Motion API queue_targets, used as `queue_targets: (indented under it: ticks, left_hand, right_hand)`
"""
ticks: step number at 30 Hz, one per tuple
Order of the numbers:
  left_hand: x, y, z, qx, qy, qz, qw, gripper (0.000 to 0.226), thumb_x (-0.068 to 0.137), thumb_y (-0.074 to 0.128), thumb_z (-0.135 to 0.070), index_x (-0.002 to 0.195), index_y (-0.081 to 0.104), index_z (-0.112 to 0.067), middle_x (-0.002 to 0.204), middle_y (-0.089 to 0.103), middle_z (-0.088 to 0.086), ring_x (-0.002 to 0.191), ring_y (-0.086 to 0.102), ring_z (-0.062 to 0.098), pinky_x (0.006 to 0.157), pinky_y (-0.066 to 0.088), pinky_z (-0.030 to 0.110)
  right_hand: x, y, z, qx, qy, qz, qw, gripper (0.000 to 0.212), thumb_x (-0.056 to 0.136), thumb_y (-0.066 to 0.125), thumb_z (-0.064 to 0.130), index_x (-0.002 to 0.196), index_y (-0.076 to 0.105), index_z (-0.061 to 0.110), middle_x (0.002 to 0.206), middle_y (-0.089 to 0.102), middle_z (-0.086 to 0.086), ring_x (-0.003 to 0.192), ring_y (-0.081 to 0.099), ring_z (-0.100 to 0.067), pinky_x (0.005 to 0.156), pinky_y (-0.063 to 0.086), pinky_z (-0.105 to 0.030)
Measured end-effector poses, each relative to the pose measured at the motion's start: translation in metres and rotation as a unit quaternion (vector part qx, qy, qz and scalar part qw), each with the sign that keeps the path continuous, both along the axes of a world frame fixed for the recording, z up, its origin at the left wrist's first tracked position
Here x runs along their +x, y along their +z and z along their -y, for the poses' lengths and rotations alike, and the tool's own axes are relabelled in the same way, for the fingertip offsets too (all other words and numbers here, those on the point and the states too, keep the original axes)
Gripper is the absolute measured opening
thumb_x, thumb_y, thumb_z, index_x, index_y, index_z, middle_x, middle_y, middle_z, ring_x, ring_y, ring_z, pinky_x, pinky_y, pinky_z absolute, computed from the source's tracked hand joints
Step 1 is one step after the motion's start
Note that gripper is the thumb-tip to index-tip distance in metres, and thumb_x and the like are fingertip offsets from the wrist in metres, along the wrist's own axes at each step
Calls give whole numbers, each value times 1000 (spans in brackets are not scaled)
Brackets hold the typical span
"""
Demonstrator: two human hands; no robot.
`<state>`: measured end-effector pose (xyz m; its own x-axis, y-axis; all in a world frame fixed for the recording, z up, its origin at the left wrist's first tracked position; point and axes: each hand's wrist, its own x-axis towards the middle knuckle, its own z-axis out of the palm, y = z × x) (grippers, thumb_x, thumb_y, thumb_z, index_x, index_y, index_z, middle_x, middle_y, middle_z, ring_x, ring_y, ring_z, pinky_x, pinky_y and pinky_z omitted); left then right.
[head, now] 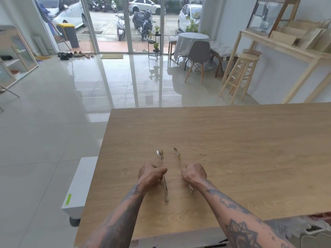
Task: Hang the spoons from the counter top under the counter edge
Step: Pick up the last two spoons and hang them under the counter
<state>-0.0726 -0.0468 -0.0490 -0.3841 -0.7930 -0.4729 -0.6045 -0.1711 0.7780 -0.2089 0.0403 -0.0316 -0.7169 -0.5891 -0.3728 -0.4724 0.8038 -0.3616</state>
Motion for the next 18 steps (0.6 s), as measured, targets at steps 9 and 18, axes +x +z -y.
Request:
queue_targets:
  ticks: [9, 18]
  left_hand:
    - [30, 46, -14, -66, 12, -78, 995, 14, 83, 75, -25, 77, 79, -13, 70, 76, -1, 51, 57, 5, 47, 46, 15]
    - [43, 114, -110, -119, 17, -147, 982, 17, 80, 76, -29, 74, 80, -13, 71, 78, 3, 51, 54, 10, 53, 44, 26]
  right_hand:
    - [0, 49, -38, -190, 43, 78, 978, 25, 94, 58, 27, 74, 67, 15, 89, 75, -12, 87, 71, -27, 77, 55, -37]
    - [16, 111, -116, -280, 91, 89, 952, 23, 93, 62, 29, 98, 75, 11, 97, 77, -12, 95, 72, -29, 88, 58, -43]
